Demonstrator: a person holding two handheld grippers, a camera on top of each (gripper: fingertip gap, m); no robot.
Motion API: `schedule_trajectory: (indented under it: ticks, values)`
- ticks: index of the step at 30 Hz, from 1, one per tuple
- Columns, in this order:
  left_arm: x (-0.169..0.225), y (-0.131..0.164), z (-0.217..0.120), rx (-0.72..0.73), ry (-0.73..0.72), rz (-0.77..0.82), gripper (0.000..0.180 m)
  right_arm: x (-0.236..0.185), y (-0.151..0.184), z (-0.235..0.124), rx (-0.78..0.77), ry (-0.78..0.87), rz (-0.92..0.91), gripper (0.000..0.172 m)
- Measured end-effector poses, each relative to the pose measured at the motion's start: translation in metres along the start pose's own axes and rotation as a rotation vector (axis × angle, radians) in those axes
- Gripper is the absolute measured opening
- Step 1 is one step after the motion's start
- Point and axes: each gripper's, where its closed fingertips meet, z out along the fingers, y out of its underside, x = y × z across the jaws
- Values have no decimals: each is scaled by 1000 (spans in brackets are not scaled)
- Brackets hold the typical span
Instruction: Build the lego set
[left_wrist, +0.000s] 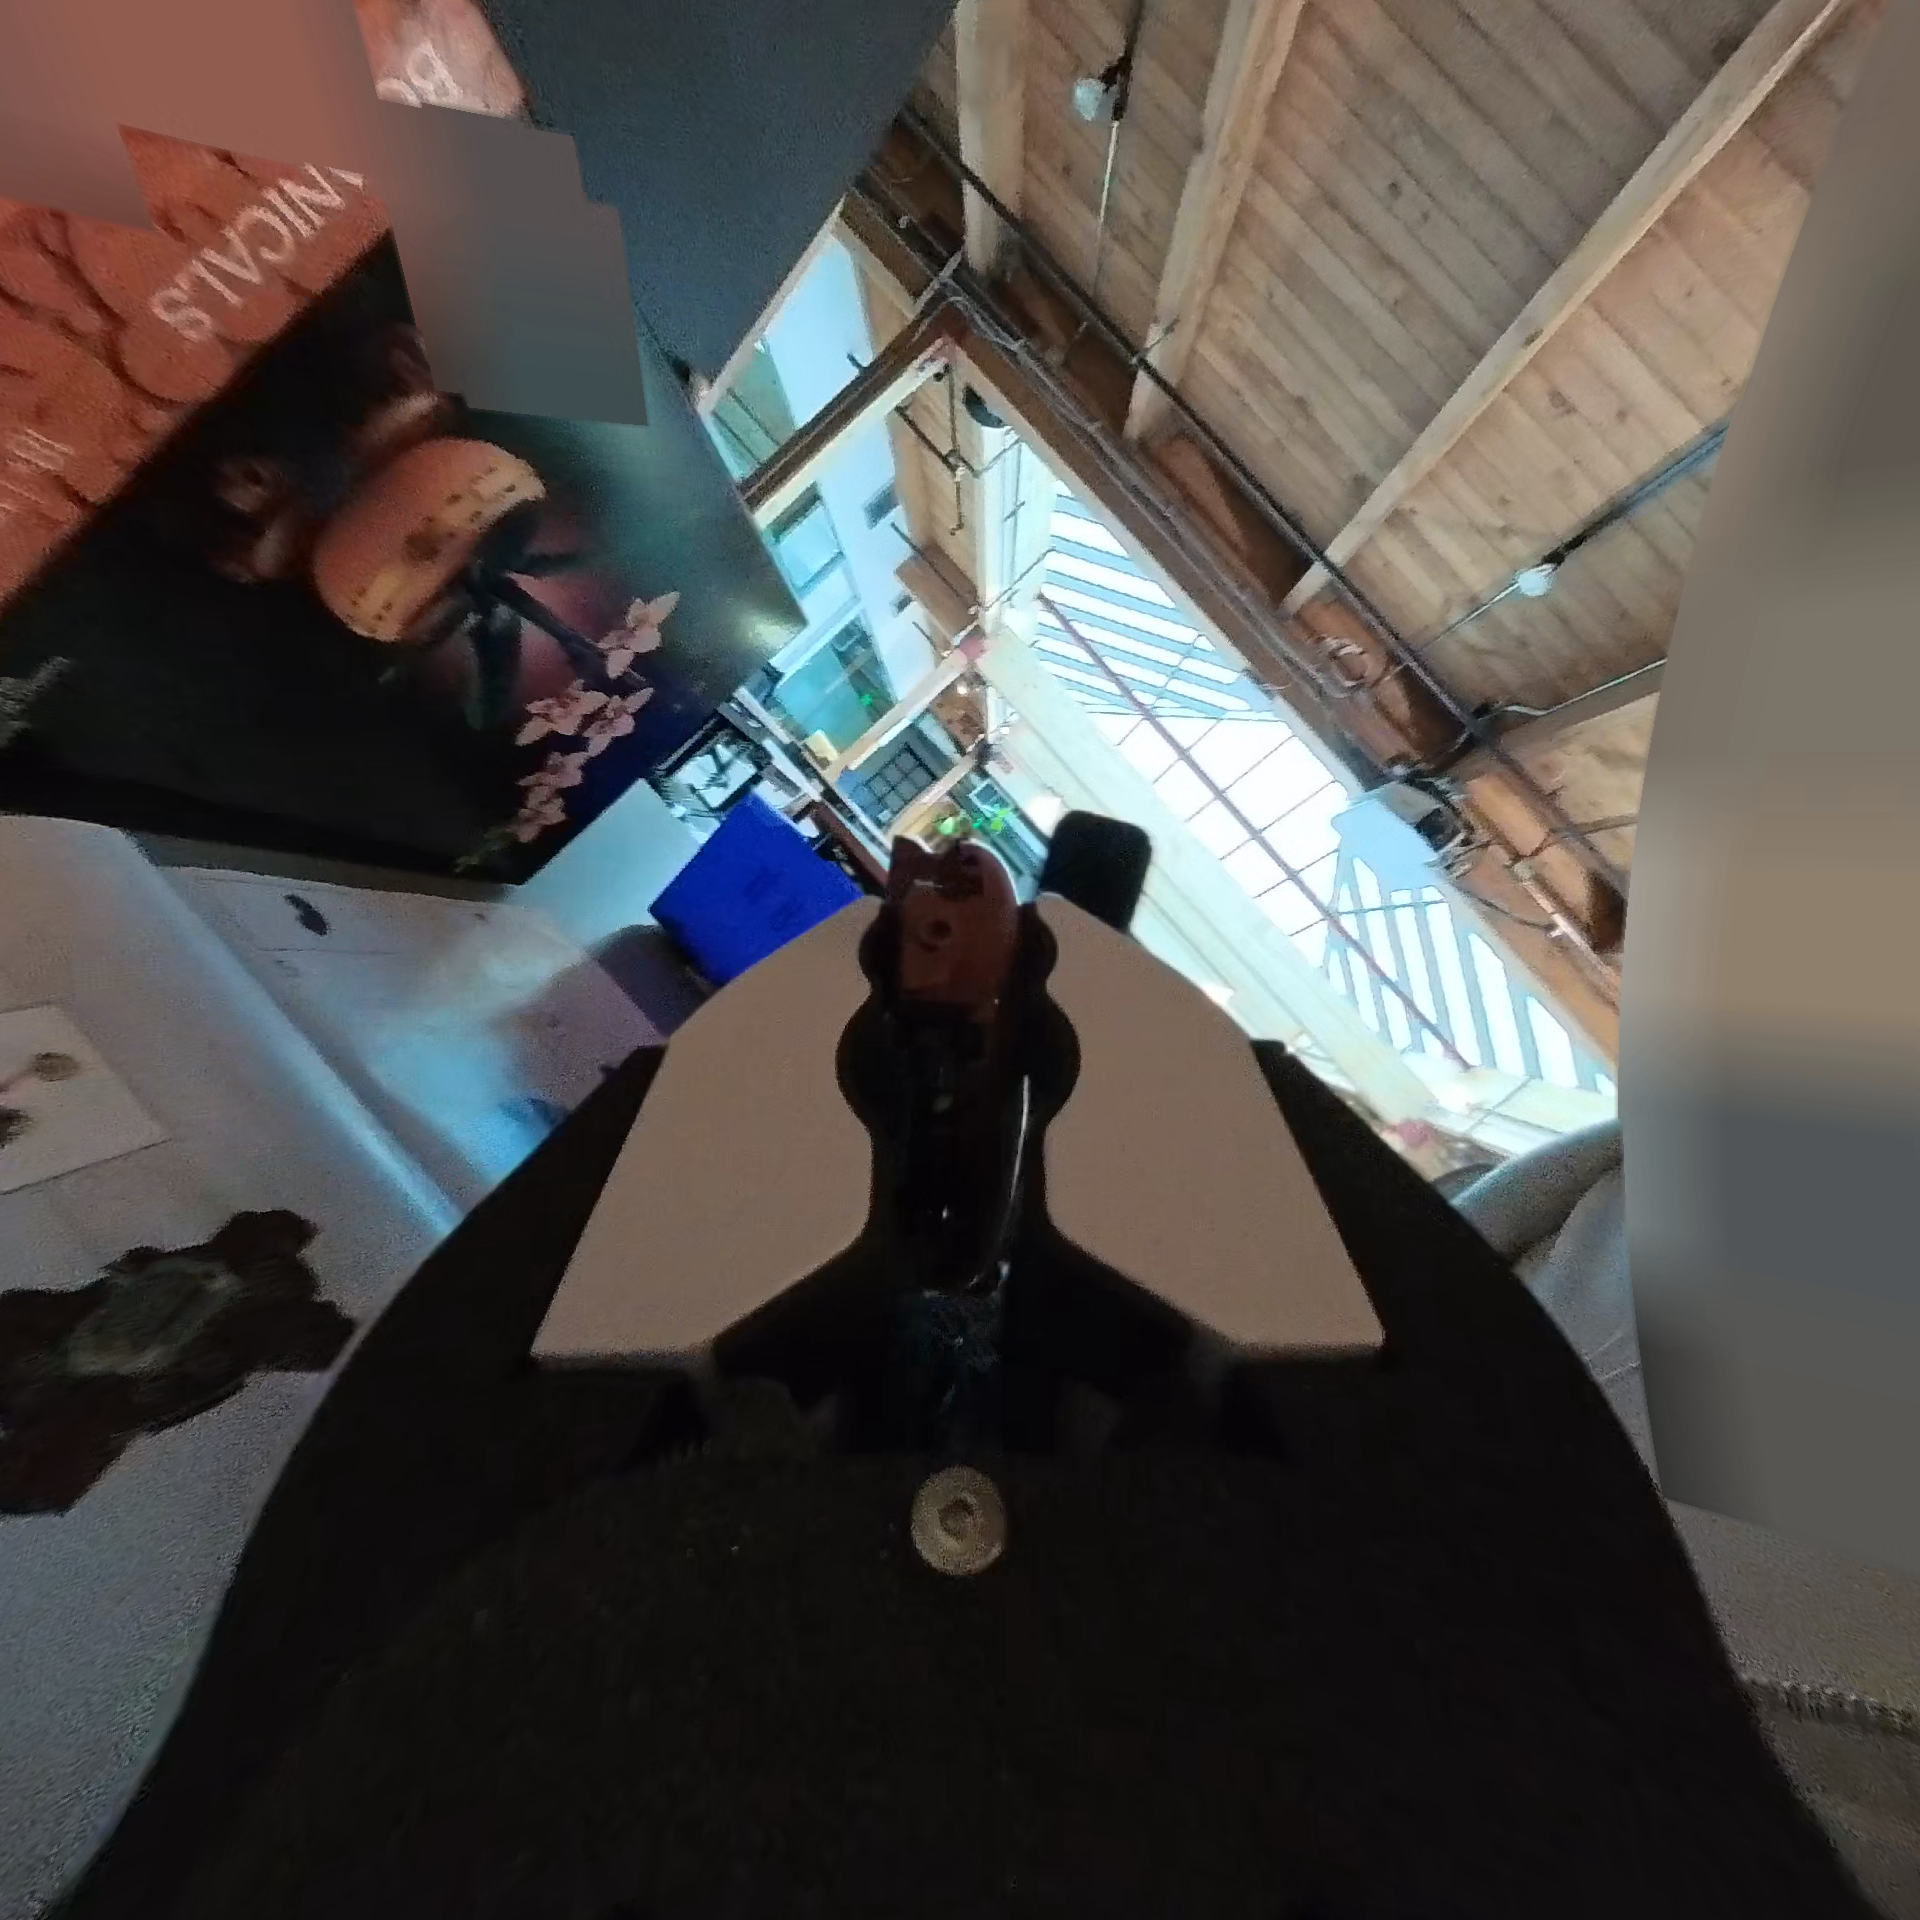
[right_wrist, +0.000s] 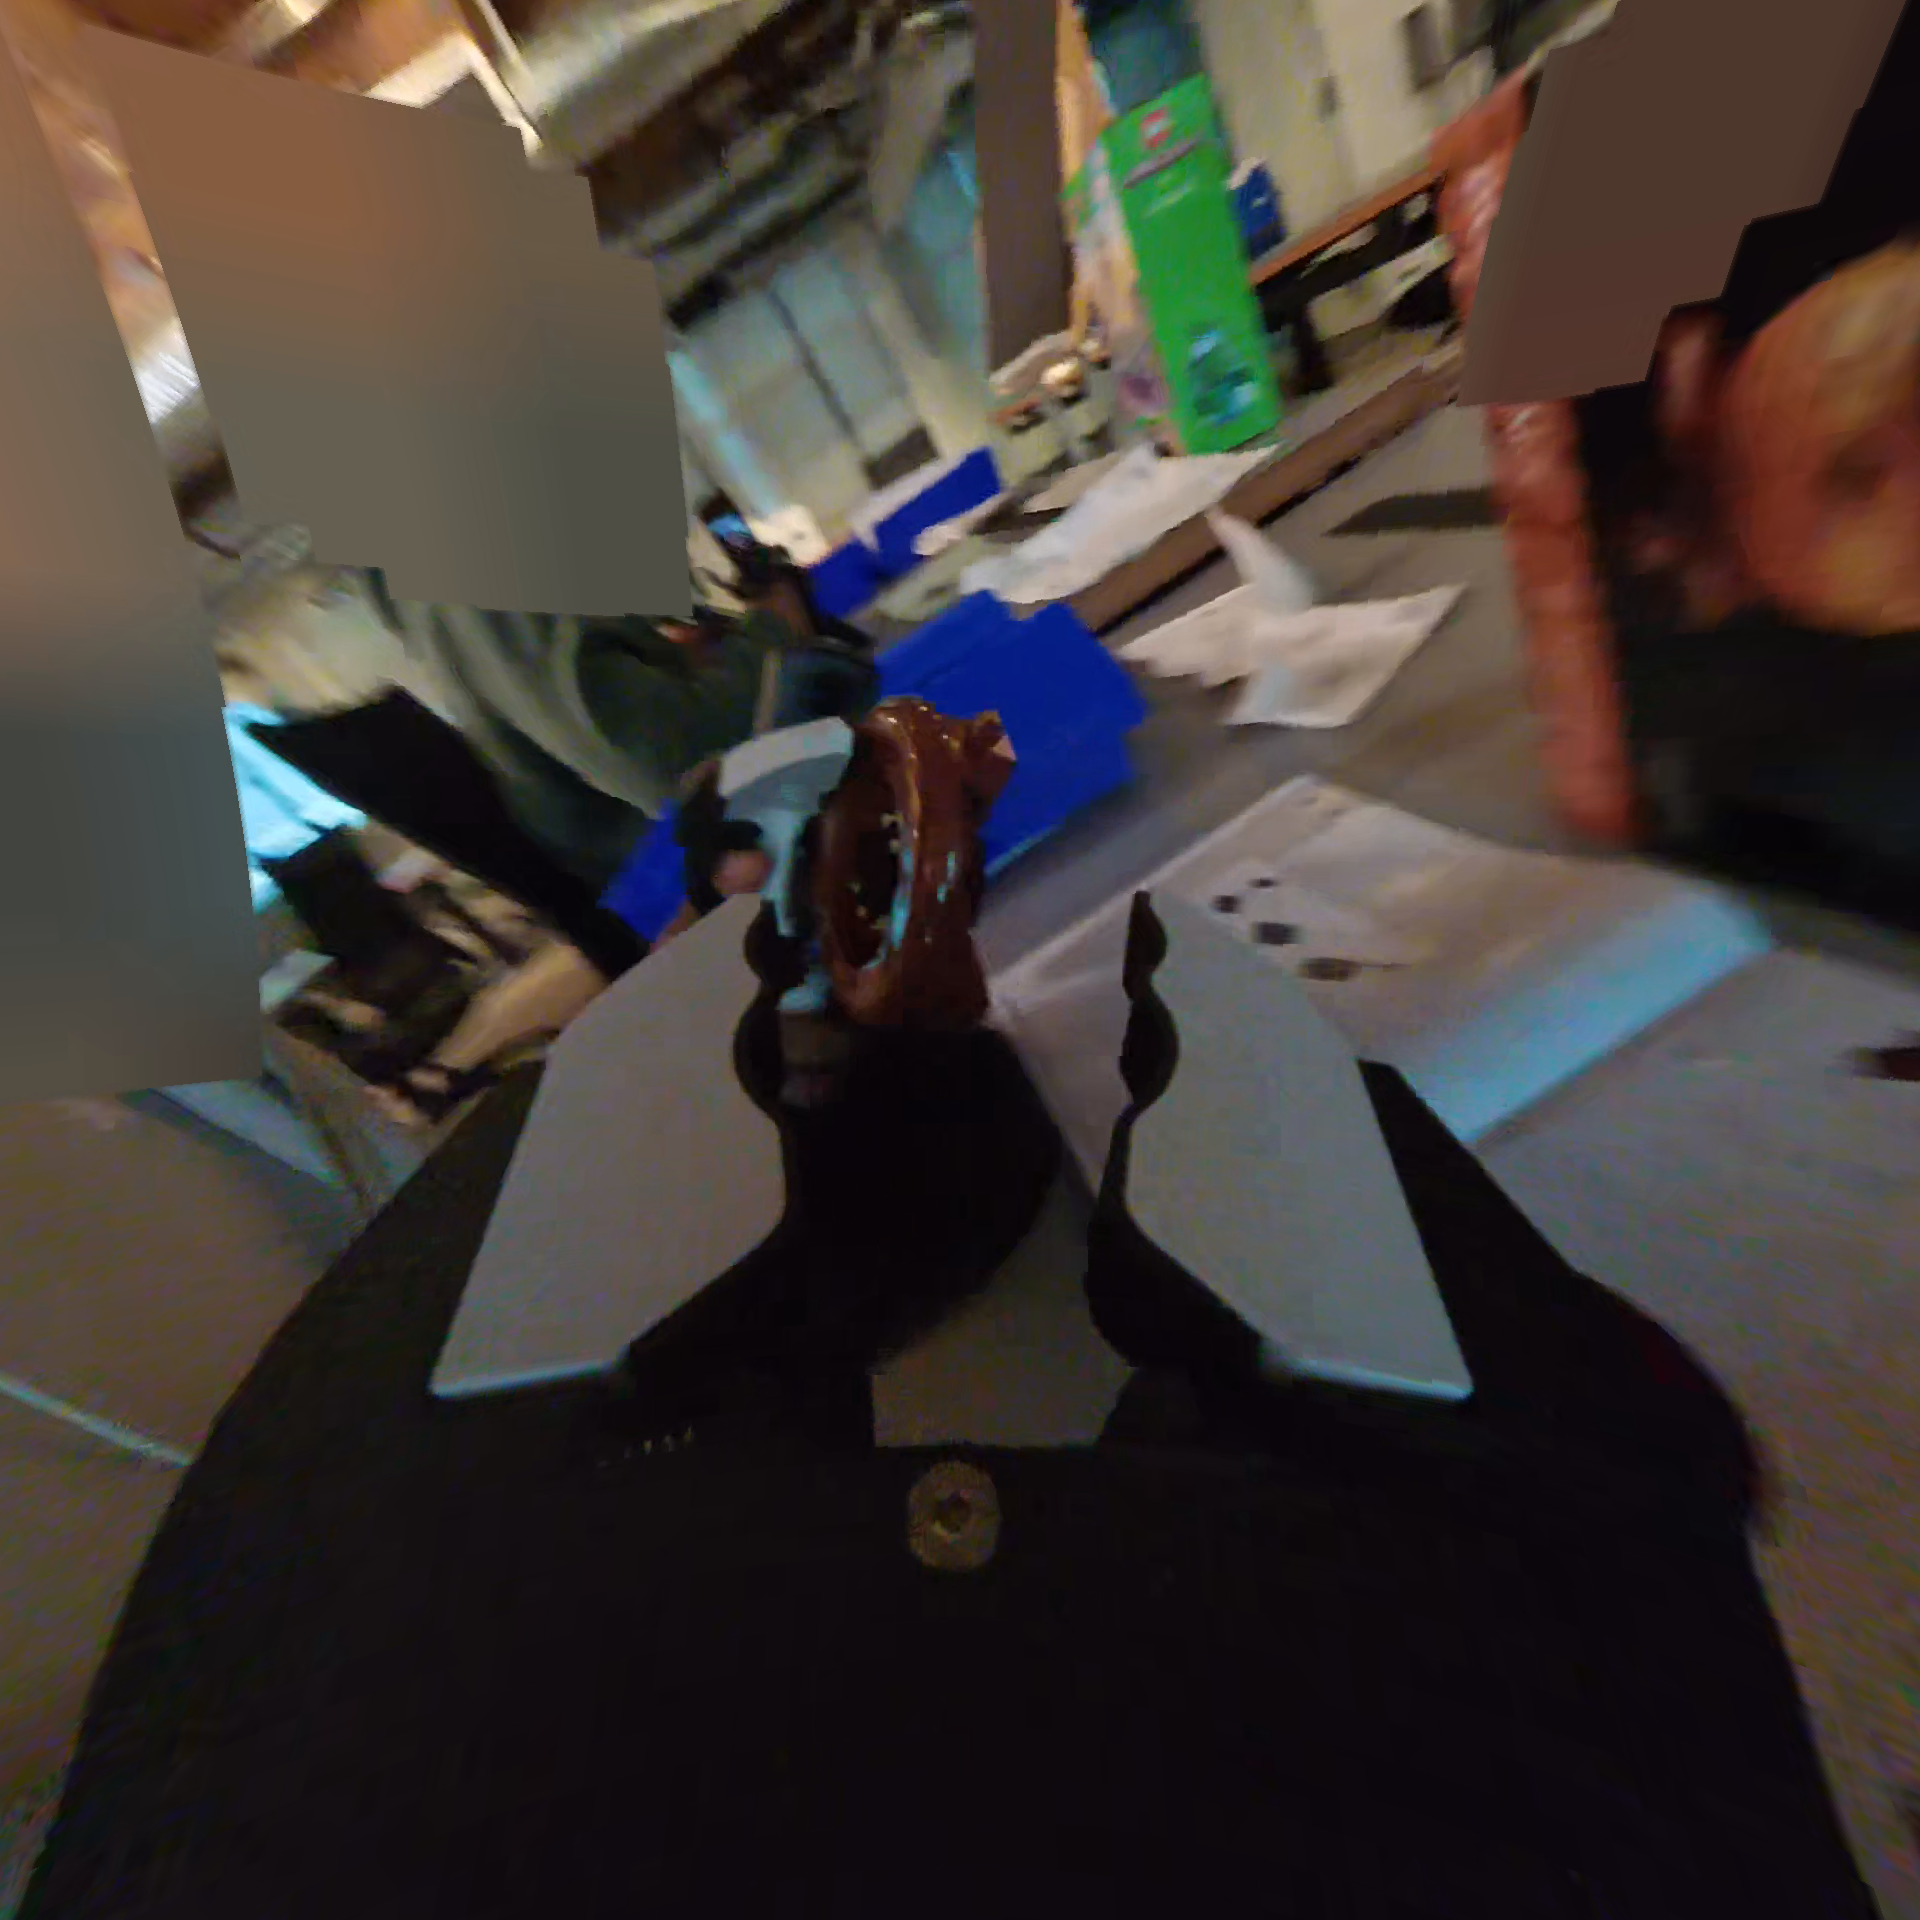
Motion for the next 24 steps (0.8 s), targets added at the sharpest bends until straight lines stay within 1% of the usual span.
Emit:
schedule_trajectory:
  ticks: [1,2,4,5,6,7,8,10,11,12,13,14,15,16,17,19,20,21,24]
  values:
    - [1,2,2,0,6,-14,21,-4,2,7,5,-68,73,59]
    - [2,3,4,-2,10,-20,21,-9,3,13,-3,-137,138,53]
    - [4,6,5,-3,13,-27,21,-18,10,23,-69,-245,211,34]
    - [6,7,4,5,24,-29,22,-21,14,26,-102,-266,191,21]
    - [12,5,2,19,48,-32,21,-23,16,28,-118,-269,146,16]
    - [14,5,-1,18,38,-31,23,-21,17,30,-132,-247,129,15]
    - [15,8,-6,-1,15,-7,36,-18,18,32,-156,-226,128,15]
    - [15,15,-20,-57,-85,76,69,-11,15,35,-194,-192,140,15]
    - [14,17,-30,-73,-153,144,81,-6,14,37,-219,-177,148,15]
    - [15,20,-40,-92,-221,231,86,1,14,41,-261,-162,157,15]
    - [16,22,-50,-109,-280,322,87,10,17,47,-308,-124,155,15]
    - [21,23,-58,-111,-313,402,84,22,22,54,-358,-82,133,15]
    - [24,22,-65,-97,-347,453,82,31,31,63,-425,-70,107,15]
    - [25,19,-72,-76,-385,486,80,40,41,73,-484,-58,119,15]
    - [26,18,-78,-64,-411,510,79,48,48,84,-517,-60,166,15]
    - [26,17,-87,-62,-438,528,75,56,54,103,-518,-92,277,15]
    - [28,18,-91,-64,-438,525,74,60,59,108,-544,-100,299,15]
    - [30,19,-94,-63,-436,523,72,64,66,110,-582,-86,300,15]
    - [34,19,-102,-46,-437,536,66,64,66,118,-592,-93,277,16]
